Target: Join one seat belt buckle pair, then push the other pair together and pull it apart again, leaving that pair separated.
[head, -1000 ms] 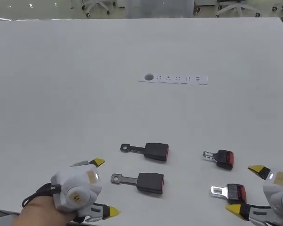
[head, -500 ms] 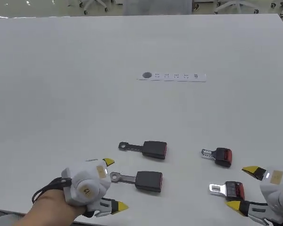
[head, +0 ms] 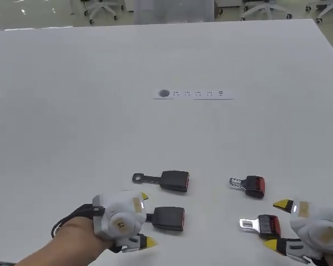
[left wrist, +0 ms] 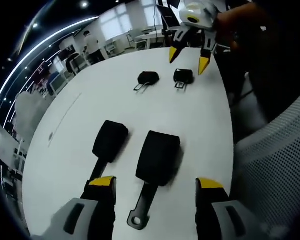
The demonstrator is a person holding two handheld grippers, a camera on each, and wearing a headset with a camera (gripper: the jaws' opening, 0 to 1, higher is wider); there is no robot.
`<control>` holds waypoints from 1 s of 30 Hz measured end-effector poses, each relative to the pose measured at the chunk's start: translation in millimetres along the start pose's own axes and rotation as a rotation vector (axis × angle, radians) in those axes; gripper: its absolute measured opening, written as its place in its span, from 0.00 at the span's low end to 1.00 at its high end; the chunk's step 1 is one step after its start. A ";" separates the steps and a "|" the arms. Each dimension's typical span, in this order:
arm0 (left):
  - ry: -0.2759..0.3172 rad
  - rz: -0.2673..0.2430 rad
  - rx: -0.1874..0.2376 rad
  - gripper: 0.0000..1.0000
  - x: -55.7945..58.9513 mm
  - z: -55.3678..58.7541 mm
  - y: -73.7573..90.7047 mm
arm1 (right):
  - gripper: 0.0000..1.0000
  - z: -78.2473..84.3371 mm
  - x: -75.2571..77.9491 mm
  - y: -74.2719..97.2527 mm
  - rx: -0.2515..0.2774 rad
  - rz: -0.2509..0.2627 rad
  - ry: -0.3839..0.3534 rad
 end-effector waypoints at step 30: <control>-0.131 0.198 0.044 0.36 -4.4 -11.4 -33.0 | 0.38 7.9 14.0 -33.2 -0.063 -0.173 0.003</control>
Point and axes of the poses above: the centre of the closed fingertips' face, and the gripper's own axes: y roughly backward along the fingers, x roughly to its right, z roughly out of its underside, the point moved 6 cm from there along y, roughly backward along the fingers, and after that the axes turned 14 degrees about -y, right-handed, at the moved point
